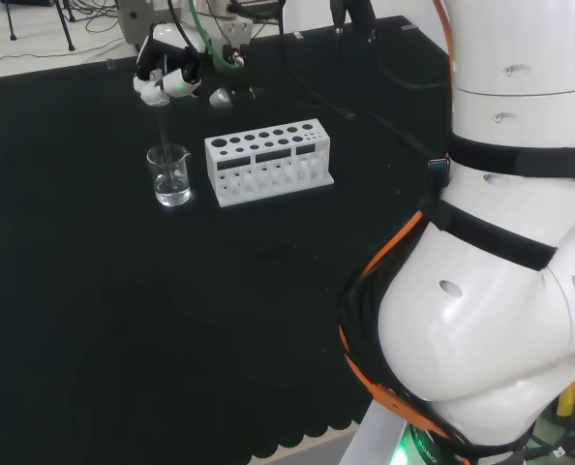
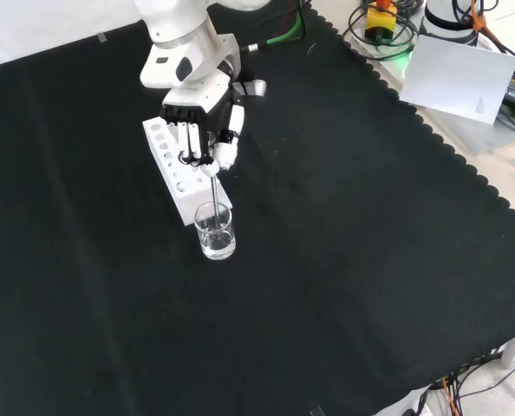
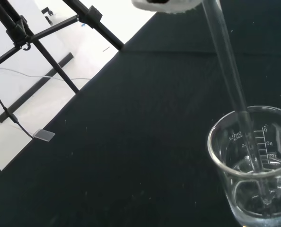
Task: Stir in the beaker to the left of the white test tube rack with the glass rod.
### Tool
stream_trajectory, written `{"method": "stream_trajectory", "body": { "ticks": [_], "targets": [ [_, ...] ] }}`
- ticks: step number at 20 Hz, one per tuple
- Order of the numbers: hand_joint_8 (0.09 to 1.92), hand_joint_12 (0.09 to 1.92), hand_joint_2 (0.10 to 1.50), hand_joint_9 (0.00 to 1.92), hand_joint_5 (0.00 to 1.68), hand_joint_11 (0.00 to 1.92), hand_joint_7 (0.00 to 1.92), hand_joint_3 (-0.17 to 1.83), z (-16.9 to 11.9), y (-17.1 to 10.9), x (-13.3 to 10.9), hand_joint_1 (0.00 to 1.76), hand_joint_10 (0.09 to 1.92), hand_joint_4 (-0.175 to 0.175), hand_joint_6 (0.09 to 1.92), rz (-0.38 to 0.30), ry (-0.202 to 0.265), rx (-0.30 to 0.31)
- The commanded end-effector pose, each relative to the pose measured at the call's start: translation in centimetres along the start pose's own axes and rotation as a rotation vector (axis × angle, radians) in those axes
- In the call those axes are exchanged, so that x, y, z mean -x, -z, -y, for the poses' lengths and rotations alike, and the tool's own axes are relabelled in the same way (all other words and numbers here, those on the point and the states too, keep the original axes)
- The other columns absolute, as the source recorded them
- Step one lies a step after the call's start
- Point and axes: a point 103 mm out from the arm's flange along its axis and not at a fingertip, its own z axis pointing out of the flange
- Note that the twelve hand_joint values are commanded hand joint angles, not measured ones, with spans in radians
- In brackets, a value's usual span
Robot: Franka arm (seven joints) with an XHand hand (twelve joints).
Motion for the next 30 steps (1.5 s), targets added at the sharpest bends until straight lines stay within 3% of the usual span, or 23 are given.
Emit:
{"method": "stream_trajectory", "body": {
  "ticks": [1,11,20,30],
  "targets": [
    [1.38,0.89,1.10,1.58,1.14,1.63,0.94,0.01,-1.6,0.5,0.7,1.28,1.08,-0.175,0.44,-0.002,0.008,-0.003],
    [1.38,0.89,1.10,1.58,1.14,1.63,0.94,0.01,0.4,2.1,4.0,1.28,1.08,-0.175,0.45,0.017,-0.050,0.008],
    [1.38,0.89,1.10,1.58,1.14,1.64,0.94,0.01,2.0,1.3,1.8,1.28,1.08,-0.175,0.45,0.018,-0.033,-0.009],
    [1.38,0.89,1.11,1.58,1.14,1.64,0.94,0.01,-0.7,0.2,-0.5,1.28,1.08,-0.175,0.45,-0.004,0.002,-0.015]
  ]
}}
